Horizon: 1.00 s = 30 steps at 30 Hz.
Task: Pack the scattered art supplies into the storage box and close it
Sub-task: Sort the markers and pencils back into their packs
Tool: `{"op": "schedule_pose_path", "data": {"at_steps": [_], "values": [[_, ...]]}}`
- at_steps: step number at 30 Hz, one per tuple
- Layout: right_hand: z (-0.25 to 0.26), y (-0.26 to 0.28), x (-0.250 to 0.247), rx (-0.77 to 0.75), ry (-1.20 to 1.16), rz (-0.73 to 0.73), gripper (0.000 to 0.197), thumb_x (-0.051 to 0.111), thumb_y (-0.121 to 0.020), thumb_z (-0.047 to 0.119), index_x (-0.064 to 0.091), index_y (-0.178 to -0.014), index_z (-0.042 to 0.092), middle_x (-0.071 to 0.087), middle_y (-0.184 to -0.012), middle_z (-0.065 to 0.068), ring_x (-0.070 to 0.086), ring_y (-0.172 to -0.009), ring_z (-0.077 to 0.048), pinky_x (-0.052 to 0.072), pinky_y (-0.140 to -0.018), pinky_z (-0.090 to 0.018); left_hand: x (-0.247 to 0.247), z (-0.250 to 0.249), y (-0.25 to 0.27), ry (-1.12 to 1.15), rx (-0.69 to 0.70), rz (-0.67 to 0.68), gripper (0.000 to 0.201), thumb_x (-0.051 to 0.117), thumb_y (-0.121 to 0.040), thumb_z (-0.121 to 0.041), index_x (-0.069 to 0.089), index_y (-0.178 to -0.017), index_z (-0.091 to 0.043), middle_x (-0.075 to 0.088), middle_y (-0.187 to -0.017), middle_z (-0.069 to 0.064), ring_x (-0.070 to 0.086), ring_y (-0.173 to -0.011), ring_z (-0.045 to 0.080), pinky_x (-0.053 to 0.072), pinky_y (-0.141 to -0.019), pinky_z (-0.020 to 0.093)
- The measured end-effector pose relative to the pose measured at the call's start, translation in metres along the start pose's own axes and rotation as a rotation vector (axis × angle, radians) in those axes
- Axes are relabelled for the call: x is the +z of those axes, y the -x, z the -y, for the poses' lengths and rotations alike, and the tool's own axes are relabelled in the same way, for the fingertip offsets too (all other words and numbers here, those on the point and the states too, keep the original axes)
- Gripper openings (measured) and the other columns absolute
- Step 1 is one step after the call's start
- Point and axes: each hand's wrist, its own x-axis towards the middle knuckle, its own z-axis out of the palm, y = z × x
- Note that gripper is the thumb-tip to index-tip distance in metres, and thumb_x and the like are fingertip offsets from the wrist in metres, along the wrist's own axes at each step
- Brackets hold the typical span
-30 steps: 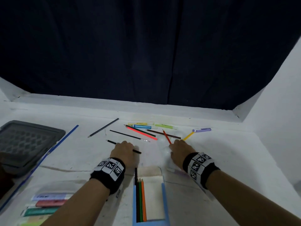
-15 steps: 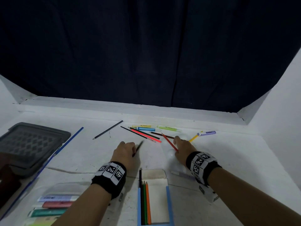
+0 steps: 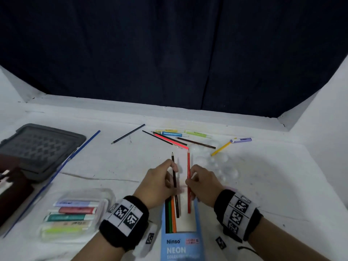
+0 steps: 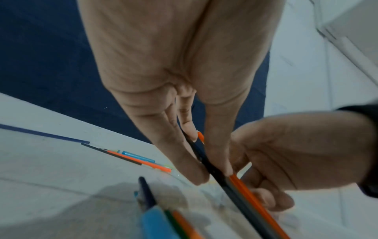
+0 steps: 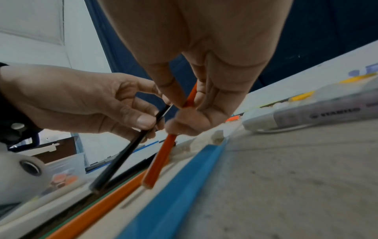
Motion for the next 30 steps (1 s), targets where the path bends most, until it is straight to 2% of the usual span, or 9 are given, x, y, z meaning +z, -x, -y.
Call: {"op": "schedule_pose_path", "data": {"at_steps": [6,9,14,18,20,23,25,28,30], "values": [[-0.002,0.005,0.006,0.137,-0.056,0.180,0.012,0.056,-0.092,0.007,0.052,-0.101,0.000,0.072,-0.073,-0.021,0.072,-0.064,-0.032,0.061,-0.067,-0.045,0.014,0.012,0.007,-0.130,-0.004,0.080,0.050,0.092,-0.063,-0.026,0.053,-0.094,-0.027,0.065,-0.083,-0.006,0.064,-0.076,0.010,0.056,-0.068,0.026],[0.000,0.004,0.004,0.166,-0.046,0.194,0.016,0.065,-0.088,0.006,0.057,-0.098,-0.004,0.072,-0.071,-0.020,0.073,-0.062,-0.028,0.062,-0.067,-0.042,0.018,0.012,0.009,-0.195,0.001,0.144,0.055,0.093,-0.061,-0.026,0.052,-0.097,-0.024,0.065,-0.089,-0.003,0.064,-0.081,0.014,0.056,-0.075,0.033],[0.002,0.007,0.003,0.167,0.015,0.184,0.020,0.074,-0.082,0.010,0.061,-0.095,0.002,0.073,-0.068,-0.015,0.071,-0.057,-0.021,0.061,-0.062,-0.032,0.015,0.010,0.015,-0.406,0.036,0.162,0.055,0.086,-0.063,-0.054,0.046,-0.095,-0.034,0.057,-0.093,-0.010,0.055,-0.086,0.011,0.048,-0.073,0.028],[0.002,0.013,0.004,-0.164,0.457,0.096,0.023,0.067,-0.081,0.013,0.062,-0.104,0.014,0.064,-0.094,-0.002,0.062,-0.083,-0.017,0.055,-0.077,-0.034,0.008,0.015,0.024,-0.495,0.059,0.125,0.065,0.076,-0.071,-0.063,0.054,-0.124,-0.033,0.050,-0.112,-0.010,0.048,-0.106,0.013,0.045,-0.087,0.028],[-0.001,0.018,0.007,-0.306,0.601,0.116,0.034,0.063,-0.082,0.012,0.061,-0.115,0.020,0.056,-0.108,0.000,0.054,-0.098,-0.018,0.050,-0.085,-0.034,0.009,0.017,0.031,-0.619,0.109,0.155,0.070,0.065,-0.081,-0.066,0.046,-0.140,-0.033,0.046,-0.135,-0.007,0.041,-0.123,0.018,0.042,-0.100,0.034],[-0.008,0.021,0.013,-0.383,0.753,0.169,0.039,0.062,-0.088,0.021,0.058,-0.127,0.022,0.049,-0.132,-0.001,0.047,-0.120,-0.021,0.044,-0.099,-0.037,0.015,0.020,0.041,-0.770,0.125,0.277,0.076,0.047,-0.091,-0.068,0.026,-0.155,-0.031,0.016,-0.165,-0.008,0.015,-0.149,0.024,0.030,-0.111,0.047],[-0.011,0.023,0.014,-0.377,0.791,0.195,0.045,0.062,-0.091,0.028,0.054,-0.134,0.020,0.043,-0.144,-0.001,0.042,-0.130,-0.021,0.038,-0.107,-0.035,0.017,0.023,0.046,-0.839,0.128,0.339,0.080,0.031,-0.090,-0.073,0.019,-0.157,-0.031,0.004,-0.167,-0.013,0.005,-0.153,0.022,0.024,-0.109,0.050],[-0.012,0.025,0.012,-0.367,0.775,0.211,0.050,0.060,-0.093,0.030,0.048,-0.140,0.022,0.036,-0.153,-0.001,0.035,-0.138,-0.021,0.029,-0.112,-0.034,0.016,0.025,0.053,-0.879,0.182,0.370,0.087,0.006,-0.081,-0.075,0.027,-0.153,-0.032,0.009,-0.165,-0.019,0.002,-0.154,0.019,0.021,-0.105,0.049],[-0.012,0.026,0.011,-0.369,0.808,0.236,0.050,0.059,-0.094,0.033,0.047,-0.141,0.022,0.032,-0.155,-0.001,0.032,-0.140,-0.020,0.027,-0.113,-0.034,0.013,0.025,0.058,-0.867,0.207,0.409,0.071,0.016,-0.092,-0.069,0.034,-0.150,-0.033,0.017,-0.162,-0.022,0.000,-0.154,0.015,0.016,-0.105,0.048]]}}
